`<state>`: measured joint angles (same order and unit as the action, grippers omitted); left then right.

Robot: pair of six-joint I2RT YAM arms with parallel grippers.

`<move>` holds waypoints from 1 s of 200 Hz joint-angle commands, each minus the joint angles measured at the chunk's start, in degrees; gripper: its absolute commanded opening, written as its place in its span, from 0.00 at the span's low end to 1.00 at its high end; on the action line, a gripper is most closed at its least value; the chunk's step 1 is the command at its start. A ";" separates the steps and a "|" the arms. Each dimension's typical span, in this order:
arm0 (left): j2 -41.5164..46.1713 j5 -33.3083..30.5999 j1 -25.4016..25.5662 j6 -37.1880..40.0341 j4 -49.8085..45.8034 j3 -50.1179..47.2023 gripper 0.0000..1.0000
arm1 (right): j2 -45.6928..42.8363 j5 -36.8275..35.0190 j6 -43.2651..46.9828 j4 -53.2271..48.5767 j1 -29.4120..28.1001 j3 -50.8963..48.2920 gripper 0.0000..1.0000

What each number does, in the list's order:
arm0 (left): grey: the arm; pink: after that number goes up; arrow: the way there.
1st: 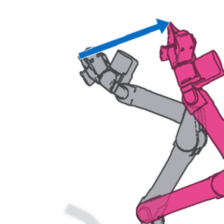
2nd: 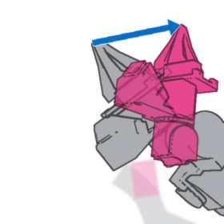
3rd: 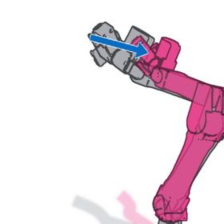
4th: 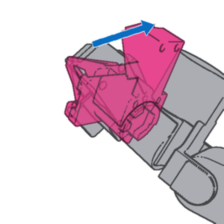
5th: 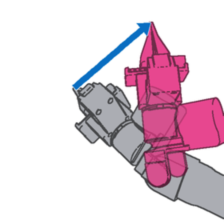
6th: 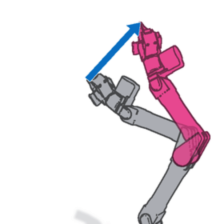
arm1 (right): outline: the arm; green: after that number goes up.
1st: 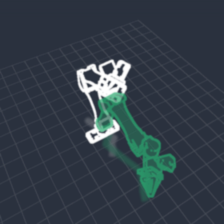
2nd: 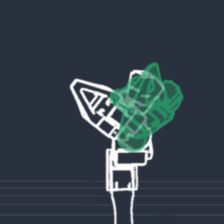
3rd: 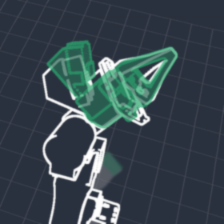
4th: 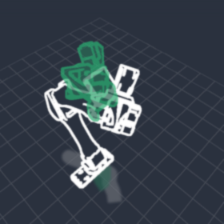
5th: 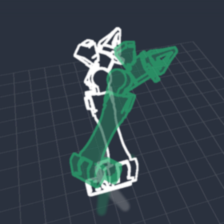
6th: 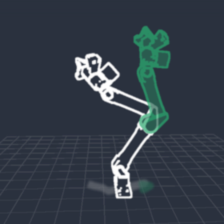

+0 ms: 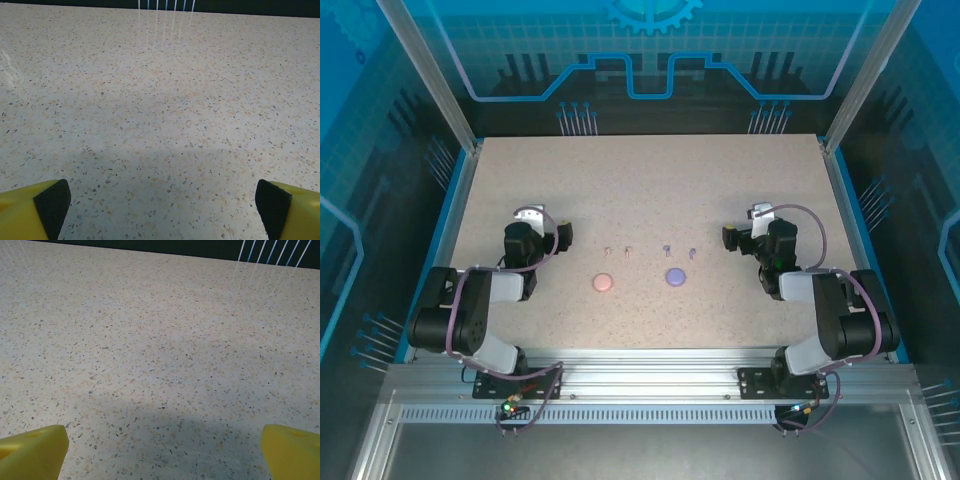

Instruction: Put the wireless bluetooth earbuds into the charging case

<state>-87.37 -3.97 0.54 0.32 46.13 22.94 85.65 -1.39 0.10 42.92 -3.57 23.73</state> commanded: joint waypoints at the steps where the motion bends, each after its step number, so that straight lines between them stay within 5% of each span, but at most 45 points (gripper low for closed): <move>1: 0.25 1.33 -0.31 -0.20 -0.07 0.52 0.99 | 0.64 0.51 0.63 0.15 0.80 1.05 1.00; 172: 0.67 2.21 -0.70 -0.45 -0.55 0.62 0.99 | 0.48 1.55 0.10 0.46 1.62 0.97 1.00; 200: 7.53 2.07 -0.65 -0.68 -9.10 1.71 0.99 | -7.79 -5.18 -1.76 -17.97 0.06 7.18 1.00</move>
<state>-85.76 -3.05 0.47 0.10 43.42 22.96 84.16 -2.24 0.01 38.39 -2.94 24.91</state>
